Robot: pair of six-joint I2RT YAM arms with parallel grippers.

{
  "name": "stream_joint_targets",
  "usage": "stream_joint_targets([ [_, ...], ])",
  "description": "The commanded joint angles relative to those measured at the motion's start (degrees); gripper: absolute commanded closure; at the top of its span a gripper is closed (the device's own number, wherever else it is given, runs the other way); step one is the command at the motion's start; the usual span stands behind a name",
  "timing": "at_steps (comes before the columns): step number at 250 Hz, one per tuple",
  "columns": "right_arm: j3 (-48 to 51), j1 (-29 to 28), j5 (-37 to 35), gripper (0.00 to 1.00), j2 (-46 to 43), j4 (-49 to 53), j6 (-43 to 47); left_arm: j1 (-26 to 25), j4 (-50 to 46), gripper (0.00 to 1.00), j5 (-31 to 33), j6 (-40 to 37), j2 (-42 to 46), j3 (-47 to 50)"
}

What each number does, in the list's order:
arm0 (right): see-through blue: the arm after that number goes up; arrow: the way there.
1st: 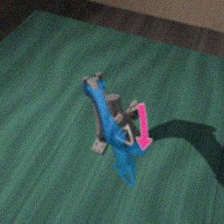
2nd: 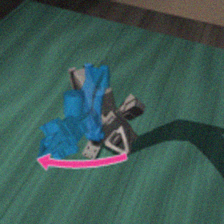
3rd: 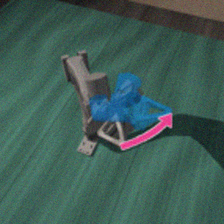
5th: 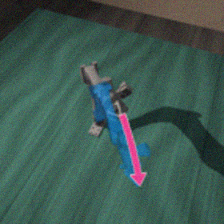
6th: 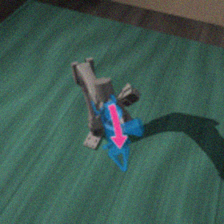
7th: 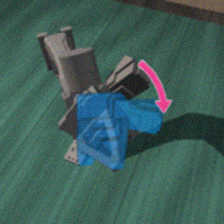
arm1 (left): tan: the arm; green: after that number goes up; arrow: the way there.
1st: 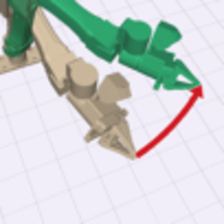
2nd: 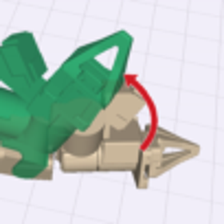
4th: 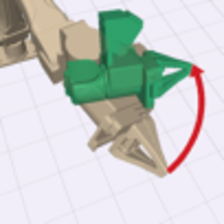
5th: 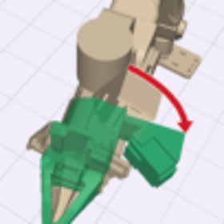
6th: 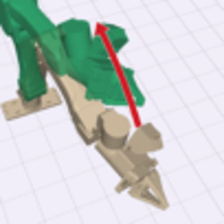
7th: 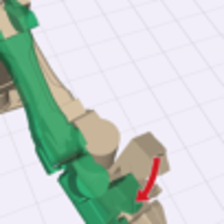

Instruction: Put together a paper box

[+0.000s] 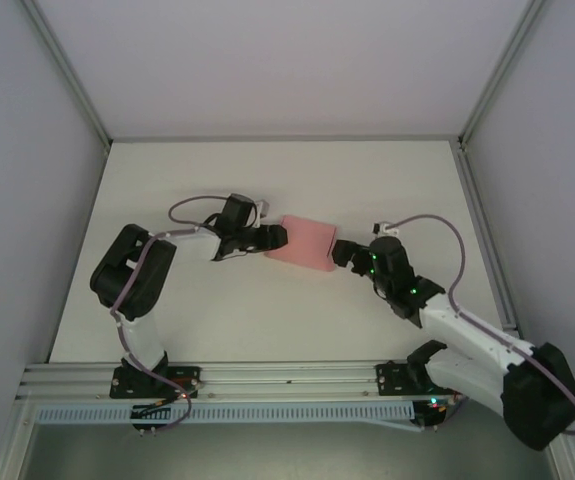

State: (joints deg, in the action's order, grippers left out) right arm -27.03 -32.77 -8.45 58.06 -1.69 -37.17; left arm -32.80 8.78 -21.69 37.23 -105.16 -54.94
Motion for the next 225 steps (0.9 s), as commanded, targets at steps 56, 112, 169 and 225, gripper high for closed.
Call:
stream_joint_targets([
  [56, -12.84, 2.08, 7.42, 0.08, 24.47, 0.61, 1.22, -2.35, 0.10, 0.40, 1.15, 1.92, 0.23, 2.74],
  [112, -17.92, 4.00, 11.69, 0.14, 35.11, -1.19, 8.80, -2.53, -1.04, 0.40, 2.60, 1.29, 1.10, 2.92],
  [169, -17.98, 4.56, 13.84, 0.11, 31.68, 0.44, 9.02, -2.37, -2.06, 0.40, 3.83, 0.47, 2.90, 2.92],
  [225, -19.18, 5.01, 10.27, 0.09, 27.20, 5.07, 10.73, -1.60, -2.81, 0.36, 4.19, 1.08, 4.61, -0.04],
])
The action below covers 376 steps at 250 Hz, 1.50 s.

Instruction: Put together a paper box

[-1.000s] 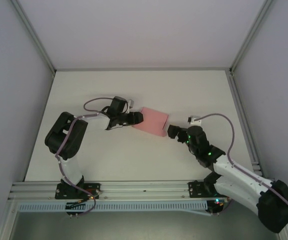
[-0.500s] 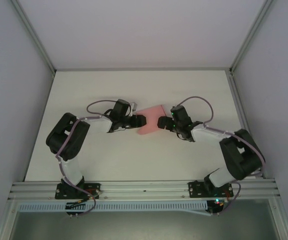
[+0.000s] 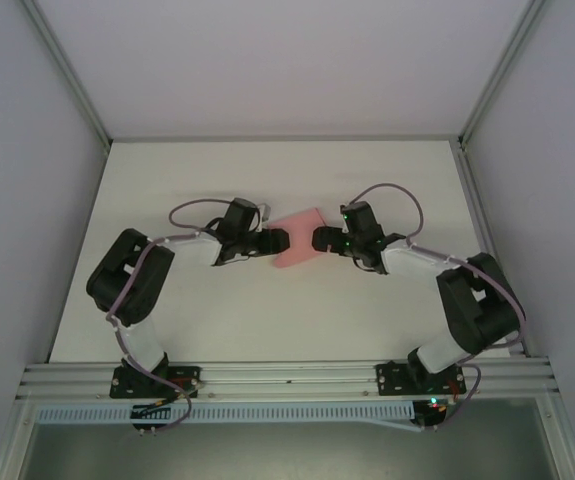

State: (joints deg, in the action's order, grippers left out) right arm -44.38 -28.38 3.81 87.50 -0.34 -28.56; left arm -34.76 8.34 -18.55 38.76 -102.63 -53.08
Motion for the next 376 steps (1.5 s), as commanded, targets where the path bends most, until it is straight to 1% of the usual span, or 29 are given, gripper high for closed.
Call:
stream_joint_targets([
  [1, -1.84, 0.66, -1.98, 0.09, -2.25, 3.74, 2.07, 0.38, -2.41, 0.36, 1.00, -0.40, 2.12, -1.96],
  [25, -2.37, 1.20, -2.02, 0.09, -2.46, 4.28, 2.19, 1.45, -3.90, 0.32, 1.90, 0.17, 2.18, -3.07],
  [68, -3.33, 2.65, -2.66, 0.08, -1.56, 4.99, 1.84, 2.63, -3.77, 0.32, 1.65, 0.35, 0.69, -2.59],
  [90, -3.32, 3.23, -3.35, 0.07, -1.49, 4.82, 1.11, 2.59, -2.42, 0.34, -0.29, 0.47, -0.38, -1.74],
  [127, -3.18, 4.07, -3.97, 0.06, -1.96, 4.66, -0.32, 2.52, 0.42, 0.49, -1.77, 1.40, -1.80, 0.40],
  [140, -3.10, 4.55, -3.81, 0.06, -2.01, 4.91, -0.86, 2.58, 1.38, 0.51, -2.32, 1.78, -2.04, 1.16],
  [159, -2.68, 5.05, -3.58, 0.06, -2.41, 4.83, -1.58, 2.65, 3.19, 0.60, -3.67, 2.22, -2.22, 2.57],
  [170, -2.18, 5.18, -3.10, 0.06, -2.77, 4.37, -1.67, 2.78, 4.36, 0.68, -3.95, 2.47, -2.21, 3.54],
  [180, -1.73, 5.37, -2.51, 0.06, -3.10, 3.77, -1.85, 2.99, 5.37, 0.71, -4.46, 2.67, -2.22, 4.37],
  [196, -1.02, 5.61, -0.76, 0.05, -3.39, 2.49, -1.94, 3.88, 8.20, 0.77, -6.51, 3.59, -2.48, 5.95],
  [207, -0.60, 5.80, 0.56, 0.05, -3.39, 1.65, -2.32, 4.71, 11.02, 0.79, -8.20, 5.10, -2.62, 7.28],
  [226, -0.22, 6.27, 4.71, 0.05, -3.07, 0.08, -4.02, 5.88, 15.59, 0.80, -10.50, 6.98, -2.40, 9.49],
  [239, 0.19, 6.47, 8.30, 0.05, -2.61, -1.36, -6.20, 6.36, 16.65, 0.82, -10.67, 7.54, -2.14, 10.33],
  [264, 1.83, 6.50, 15.53, 0.06, -1.66, -6.79, -9.96, 7.20, 18.96, 0.82, -11.90, 8.96, -2.13, 11.70],
  [278, 2.25, 6.50, 18.36, 0.07, -0.60, -9.12, -11.82, 7.73, 21.45, 0.82, -13.16, 9.59, -2.38, 12.76],
  [293, 1.58, 6.50, 20.43, 0.08, 1.34, -9.29, -12.47, 7.87, 21.96, 0.82, -13.26, 9.49, -2.31, 13.25],
  [325, -0.94, 6.50, 22.31, 0.12, 6.64, -7.51, -12.50, 8.00, 21.82, 0.82, -13.36, 8.43, -1.96, 13.27],
  [342, -0.86, 6.56, 24.28, 0.16, 9.13, -9.96, -13.05, 8.04, 21.81, 0.82, -13.39, 8.27, -1.96, 13.26],
  [352, -0.80, 6.67, 25.31, 0.19, 10.30, -11.42, -13.60, 8.03, 21.89, 0.82, -13.44, 8.26, -2.09, 13.27],
  [376, 0.35, 6.67, 30.07, 0.27, 12.19, -19.00, -16.12, 8.07, 22.06, 0.82, -13.40, 8.10, -2.49, 13.28],
])
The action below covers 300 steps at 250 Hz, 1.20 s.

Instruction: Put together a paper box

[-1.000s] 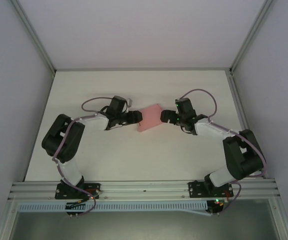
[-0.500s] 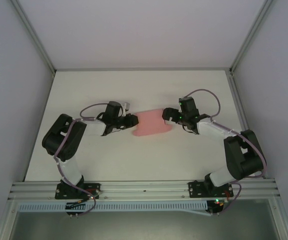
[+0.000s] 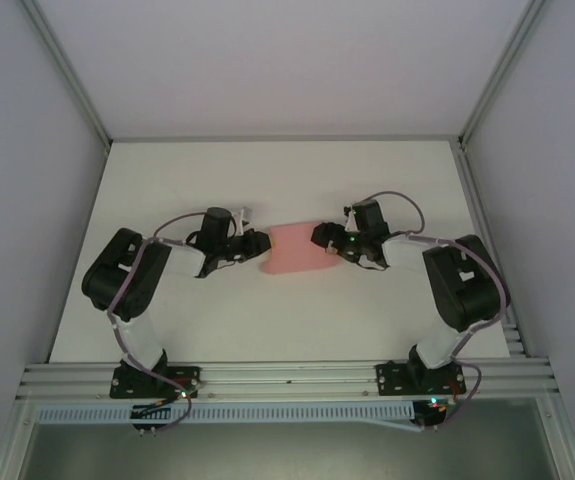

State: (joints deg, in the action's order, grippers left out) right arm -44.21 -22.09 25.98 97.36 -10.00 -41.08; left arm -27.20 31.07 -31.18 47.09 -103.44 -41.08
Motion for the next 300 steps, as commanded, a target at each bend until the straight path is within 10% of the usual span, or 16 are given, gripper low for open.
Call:
stream_joint_targets([
  [1, 0.22, 0.38, 8.24, 0.27, 2.36, -9.82, -3.71, 0.49, -0.71, 0.82, -0.79, -0.28, -1.68, 1.27],
  [63, 3.48, 0.86, 17.30, 0.58, 2.44, -27.95, -12.72, 0.44, 0.30, 0.81, -0.93, -0.60, -1.47, 1.03],
  [118, 2.69, 0.91, 14.72, 0.72, -1.95, -18.95, -8.30, 0.47, 0.49, 0.72, -0.95, -1.93, 0.69, 0.94],
  [197, 1.02, 0.91, 9.80, 0.74, -9.04, -4.78, -4.08, 0.38, -16.55, 0.01, 7.28, -16.08, 10.79, -6.55],
  [250, -2.31, 1.00, 10.75, 0.78, -9.82, 4.00, -4.10, -8.15, -27.48, 0.00, 21.80, -44.88, 25.94, -7.30],
  [300, -5.01, 1.17, 10.89, 0.82, -10.68, 8.49, -2.90, -9.50, -33.81, 0.00, 26.89, -42.70, 27.92, -9.68],
])
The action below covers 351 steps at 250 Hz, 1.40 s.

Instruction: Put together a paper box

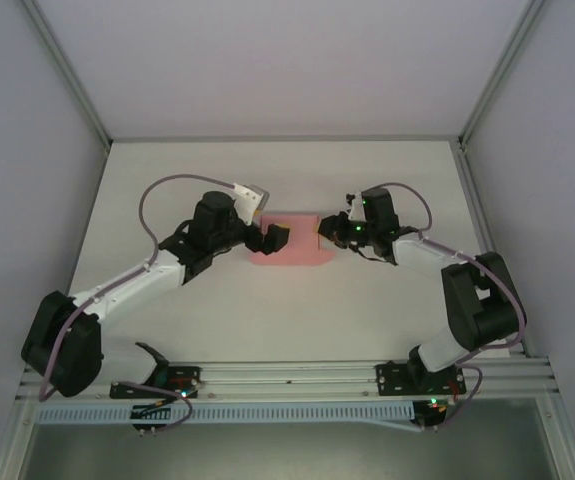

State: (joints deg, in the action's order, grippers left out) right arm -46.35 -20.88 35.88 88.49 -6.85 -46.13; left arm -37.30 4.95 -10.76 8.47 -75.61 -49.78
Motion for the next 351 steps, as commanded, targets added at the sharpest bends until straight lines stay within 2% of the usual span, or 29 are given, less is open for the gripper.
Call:
stream_joint_targets([
  [1, -3.05, -0.03, 0.84, 0.82, -1.86, 5.66, 2.25, 0.58, -7.68, 0.00, 6.25, -4.12, 0.15, -1.00],
  [25, -5.27, 0.03, -1.75, 0.82, -2.22, 13.41, 5.80, -2.25, -6.00, 0.00, 1.80, -10.16, 2.75, 1.21],
  [40, -6.45, 0.15, -1.15, 0.81, -2.13, 17.10, 6.96, -5.98, -7.35, 0.00, 0.88, -18.73, 3.37, 2.03],
  [53, -7.56, 0.37, -0.31, 0.81, -1.87, 20.40, 7.64, -9.64, -9.82, 0.00, 1.29, -23.90, 2.75, 1.16],
  [76, -9.94, 0.92, 0.33, 0.81, -0.96, 26.75, 9.22, -14.39, -15.24, 0.00, 2.98, -28.57, -0.30, -2.41],
  [100, -12.33, 1.56, 2.09, 0.82, 0.73, 33.17, 9.99, -19.03, -19.45, 0.00, 9.05, -31.44, -4.66, -5.94],
  [125, -14.80, 2.38, 5.90, 0.83, 3.29, 38.85, 10.44, -22.81, -19.68, 0.00, 17.33, -32.56, -9.47, -6.90],
  [162, -18.76, 2.59, 7.19, 0.87, 7.23, 48.53, 12.21, -27.43, -20.78, 0.00, 29.35, -33.08, -16.70, -8.74],
  [189, -20.15, 2.77, 8.42, 0.87, 8.84, 52.00, 13.84, -28.19, -17.86, 0.00, 38.32, -32.96, -19.47, -8.69],
  [207, -20.84, 3.00, 9.29, 0.87, 9.62, 54.02, 14.66, -28.15, -16.04, 0.00, 41.48, -33.21, -20.26, -8.48],
  [228, -20.95, 3.13, 9.75, 0.87, 9.97, 54.50, 15.01, -28.19, -12.40, 0.01, 41.87, -34.48, -20.51, -7.05],
  [253, -19.81, 3.18, 11.31, 0.88, 10.04, 52.24, 13.90, -28.09, -7.00, 0.13, 41.70, -35.72, -21.36, -5.55],
  [298, -18.56, 3.31, 13.19, 0.88, 9.86, 51.98, 13.87, -28.14, -2.95, 0.26, 43.88, -36.66, -22.82, -5.34],
  [334, -19.25, 3.92, 11.93, 0.78, 9.78, 54.09, 15.71, -28.31, -4.02, 0.48, 43.74, -36.35, -21.09, -5.65],
  [344, -19.21, 4.15, 11.44, 0.76, 9.48, 53.78, 15.42, -28.27, -4.80, 0.48, 43.29, -36.45, -20.55, -5.46],
  [351, -19.18, 4.25, 11.15, 0.70, 9.14, 53.54, 15.37, -28.27, -4.94, 0.48, 43.33, -36.51, -20.14, -5.23],
])
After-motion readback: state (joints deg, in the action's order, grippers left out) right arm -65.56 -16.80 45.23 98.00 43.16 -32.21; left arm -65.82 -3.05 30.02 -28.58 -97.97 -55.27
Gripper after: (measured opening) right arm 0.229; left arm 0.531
